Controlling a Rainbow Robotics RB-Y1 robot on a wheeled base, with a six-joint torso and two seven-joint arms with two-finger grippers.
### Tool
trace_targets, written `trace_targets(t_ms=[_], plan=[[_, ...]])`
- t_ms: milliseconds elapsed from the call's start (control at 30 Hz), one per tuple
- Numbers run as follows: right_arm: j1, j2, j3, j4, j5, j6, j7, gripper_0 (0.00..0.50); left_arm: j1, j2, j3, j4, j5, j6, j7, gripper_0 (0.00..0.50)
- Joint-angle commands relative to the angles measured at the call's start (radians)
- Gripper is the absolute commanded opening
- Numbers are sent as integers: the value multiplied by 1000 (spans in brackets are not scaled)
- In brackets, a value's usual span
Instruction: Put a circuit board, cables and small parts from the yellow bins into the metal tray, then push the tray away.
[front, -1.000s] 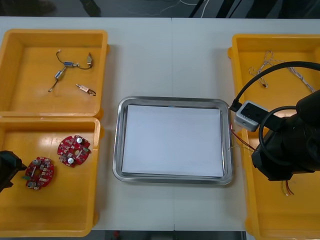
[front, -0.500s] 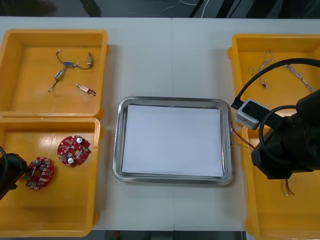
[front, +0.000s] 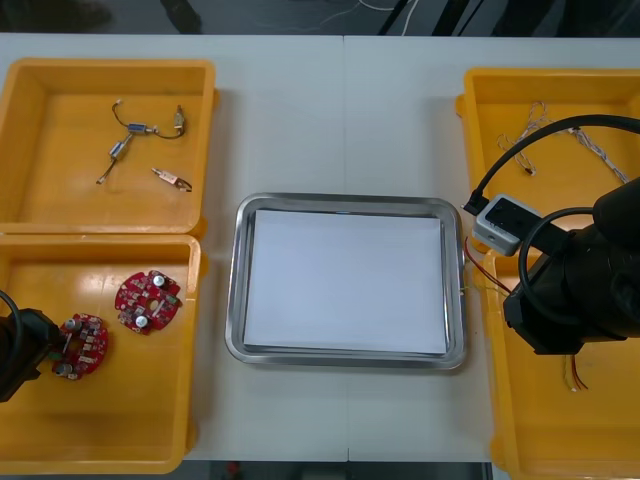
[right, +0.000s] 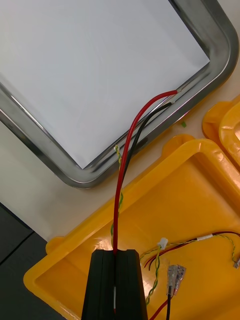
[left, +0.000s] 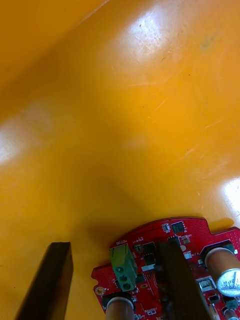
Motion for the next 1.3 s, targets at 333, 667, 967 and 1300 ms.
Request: trace_targets(t_ms=[333,667,967,1300], plan=[[-28,5,11,-26,7,3,-25,0,38,-14,-15,-6,-13,-10,-40,0],[-26,5,11,-26,8,3,-25,0,36,3,-6,-7,6,-4,-39,0],[-26,5,11,-26,14,3,-25,0,9,53,57,-26,95,84,-42,0],[-28,5,13,-26,13,3,-25,0,3,138,100,-52,192,135,-42,0]])
